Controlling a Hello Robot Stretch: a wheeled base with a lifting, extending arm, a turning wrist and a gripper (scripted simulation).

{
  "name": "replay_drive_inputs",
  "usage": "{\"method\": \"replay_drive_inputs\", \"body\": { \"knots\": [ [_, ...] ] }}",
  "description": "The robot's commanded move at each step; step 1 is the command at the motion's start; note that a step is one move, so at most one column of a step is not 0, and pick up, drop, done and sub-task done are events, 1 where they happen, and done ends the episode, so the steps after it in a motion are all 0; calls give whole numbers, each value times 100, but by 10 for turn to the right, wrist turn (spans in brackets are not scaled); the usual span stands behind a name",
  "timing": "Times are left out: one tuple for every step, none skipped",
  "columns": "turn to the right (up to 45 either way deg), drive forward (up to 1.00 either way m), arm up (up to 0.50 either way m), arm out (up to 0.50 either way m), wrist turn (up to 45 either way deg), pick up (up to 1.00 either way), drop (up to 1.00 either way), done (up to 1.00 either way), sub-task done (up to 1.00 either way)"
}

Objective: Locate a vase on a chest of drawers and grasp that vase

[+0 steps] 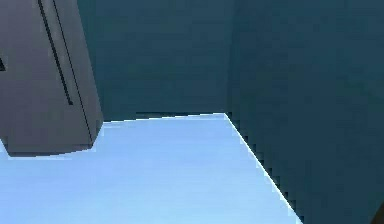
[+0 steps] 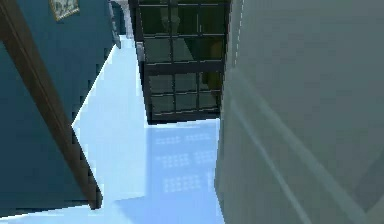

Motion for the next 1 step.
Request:
{"method": "replay_drive_inputs", "body": {
  "knots": [
    [450, 0, 0, 0, 0, 0, 0, 0, 0]
  ]
}}
